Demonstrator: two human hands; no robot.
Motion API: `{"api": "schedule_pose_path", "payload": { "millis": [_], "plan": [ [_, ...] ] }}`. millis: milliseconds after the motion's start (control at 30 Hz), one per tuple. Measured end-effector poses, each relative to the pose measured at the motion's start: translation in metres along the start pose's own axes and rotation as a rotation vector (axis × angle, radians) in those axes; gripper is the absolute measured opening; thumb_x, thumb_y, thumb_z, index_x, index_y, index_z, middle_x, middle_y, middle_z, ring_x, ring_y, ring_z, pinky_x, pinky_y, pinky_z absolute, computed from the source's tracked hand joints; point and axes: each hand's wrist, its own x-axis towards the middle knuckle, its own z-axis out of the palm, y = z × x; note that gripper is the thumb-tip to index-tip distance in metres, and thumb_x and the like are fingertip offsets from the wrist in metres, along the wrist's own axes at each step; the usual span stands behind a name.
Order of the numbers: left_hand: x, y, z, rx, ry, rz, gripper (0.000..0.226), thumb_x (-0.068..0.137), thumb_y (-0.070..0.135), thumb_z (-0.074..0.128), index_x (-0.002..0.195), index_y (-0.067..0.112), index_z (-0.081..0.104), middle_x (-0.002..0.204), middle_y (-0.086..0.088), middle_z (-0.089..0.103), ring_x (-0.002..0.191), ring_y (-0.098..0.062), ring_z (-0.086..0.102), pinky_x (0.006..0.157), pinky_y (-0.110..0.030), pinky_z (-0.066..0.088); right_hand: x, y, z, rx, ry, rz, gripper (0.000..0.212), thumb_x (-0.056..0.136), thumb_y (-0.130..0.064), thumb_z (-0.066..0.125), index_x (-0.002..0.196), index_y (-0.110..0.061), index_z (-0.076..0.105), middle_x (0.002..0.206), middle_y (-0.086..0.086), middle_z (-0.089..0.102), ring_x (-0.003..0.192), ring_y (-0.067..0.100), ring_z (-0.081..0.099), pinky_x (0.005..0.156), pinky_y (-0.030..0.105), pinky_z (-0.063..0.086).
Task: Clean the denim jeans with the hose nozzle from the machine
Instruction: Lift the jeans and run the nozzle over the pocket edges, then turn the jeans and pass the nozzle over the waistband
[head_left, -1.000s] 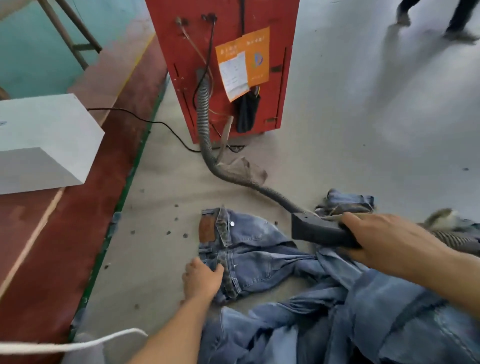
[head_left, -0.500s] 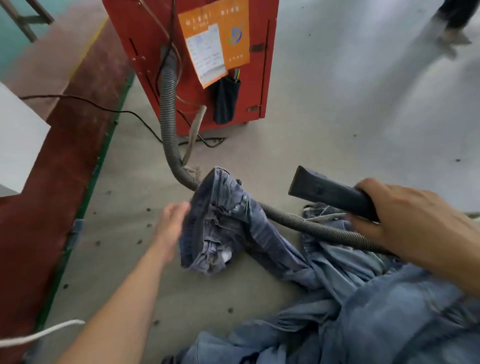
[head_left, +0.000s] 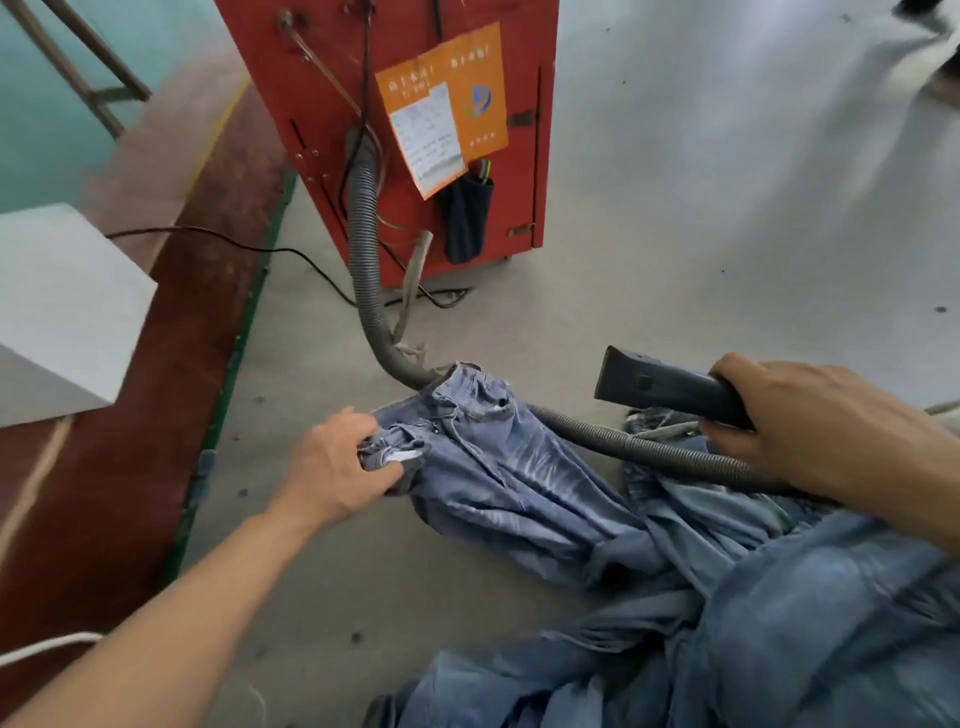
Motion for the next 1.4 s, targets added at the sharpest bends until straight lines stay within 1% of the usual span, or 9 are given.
{"api": "schedule_pose_path", "payload": {
  "millis": [133, 267, 367, 500, 867, 1100, 1233, 1333, 1400],
  "plan": [
    [-0.066, 0.031, -0.109, -0.36, -0.279, -0.199, 0.043, 0.064, 0.055, 0.084, 0.089, 0.026, 0.064, 0.078, 0.007, 0.072, 0.069, -0.002, 0.062, 0.068, -0.023, 0.05, -0.018, -0.006, -0.024, 0.181, 0.082, 0.013, 0.032, 0.086, -0.063, 0.057, 0.095, -0.035, 0.044, 0.069, -0.011, 0.056, 0.059, 0.011, 0.055, 0.052, 0.033, 0.045],
    [-0.176, 0.076, -0.099, -1.182, -0.713, -0.764, 0.059, 0.086, 0.032, 0.083, 0.136, 0.009, 0.064, 0.13, -0.019, 0.069, 0.121, -0.036, 0.066, 0.103, -0.048, 0.053, -0.053, -0.032, -0.053, 0.251, 0.072, -0.039, 0.051, 0.071, -0.091, 0.041, 0.094, -0.046, 0.039, 0.065, -0.011, 0.06, 0.057, 0.013, 0.06, 0.058, 0.04, 0.056],
    [-0.213, 0.097, -0.088, -1.242, -0.637, -0.967, 0.043, 0.099, 0.019, 0.059, 0.137, -0.002, 0.061, 0.127, -0.023, 0.07, 0.109, -0.036, 0.07, 0.087, -0.041, 0.06, -0.084, -0.067, -0.059, 0.281, -0.026, -0.157, 0.069, 0.06, -0.107, 0.027, 0.101, -0.053, 0.037, 0.074, -0.011, 0.065, 0.064, 0.01, 0.063, 0.062, 0.039, 0.056],
    [-0.229, 0.108, -0.098, -1.494, -0.559, -0.873, 0.038, 0.106, 0.015, 0.047, 0.142, 0.011, 0.057, 0.136, -0.022, 0.065, 0.124, -0.04, 0.063, 0.099, -0.054, 0.054, -0.126, -0.101, -0.064, 0.23, -0.177, -0.328, 0.073, 0.059, -0.108, 0.014, 0.105, -0.057, 0.037, 0.084, -0.014, 0.064, 0.071, 0.005, 0.063, 0.068, 0.037, 0.057],
    [-0.206, 0.121, -0.099, -1.368, -0.578, -0.75, 0.033, 0.093, 0.01, 0.068, 0.124, 0.0, 0.068, 0.117, -0.025, 0.073, 0.092, -0.031, 0.075, 0.081, -0.04, 0.063, -0.177, -0.122, -0.071, 0.413, -0.117, -0.151, 0.059, 0.063, -0.089, 0.042, 0.108, -0.051, 0.041, 0.077, -0.017, 0.063, 0.068, -0.007, 0.063, 0.052, 0.016, 0.041],
    [-0.177, 0.103, -0.095, -1.236, -0.406, -0.86, 0.025, 0.105, 0.005, 0.052, 0.124, -0.006, 0.065, 0.117, -0.028, 0.071, 0.083, -0.03, 0.073, 0.077, -0.044, 0.064, -0.182, -0.126, -0.05, 0.382, -0.117, -0.222, 0.043, 0.077, -0.068, 0.061, 0.108, -0.061, 0.031, 0.077, -0.029, 0.056, 0.086, -0.027, 0.052, 0.071, 0.003, 0.043],
    [-0.174, 0.099, -0.097, -1.297, -0.439, -0.866, 0.029, 0.108, 0.013, 0.05, 0.122, -0.007, 0.064, 0.112, -0.025, 0.073, 0.086, -0.03, 0.075, 0.073, -0.043, 0.065, -0.189, -0.137, -0.04, 0.271, -0.12, -0.211, 0.046, 0.082, -0.073, 0.049, 0.12, -0.048, 0.048, 0.082, -0.024, 0.059, 0.07, -0.003, 0.061, 0.062, 0.015, 0.048],
    [-0.178, 0.098, -0.095, -1.226, -0.56, -0.861, 0.033, 0.099, 0.014, 0.065, 0.123, -0.008, 0.066, 0.116, -0.024, 0.073, 0.097, -0.03, 0.074, 0.096, -0.045, 0.059, -0.186, -0.144, -0.043, 0.204, -0.042, -0.143, 0.041, 0.083, -0.075, 0.046, 0.104, -0.041, 0.057, 0.071, -0.016, 0.062, 0.062, 0.001, 0.057, 0.055, 0.017, 0.041],
    [-0.183, 0.1, -0.092, -1.18, -0.608, -0.854, 0.032, 0.094, 0.005, 0.069, 0.123, -0.008, 0.066, 0.11, -0.022, 0.075, 0.088, -0.026, 0.075, 0.092, -0.04, 0.061, -0.183, -0.145, -0.048, 0.22, -0.03, -0.126, 0.038, 0.083, -0.078, 0.049, 0.089, -0.04, 0.051, 0.065, -0.012, 0.061, 0.06, 0.0, 0.054, 0.053, 0.018, 0.035]
  ]
}}
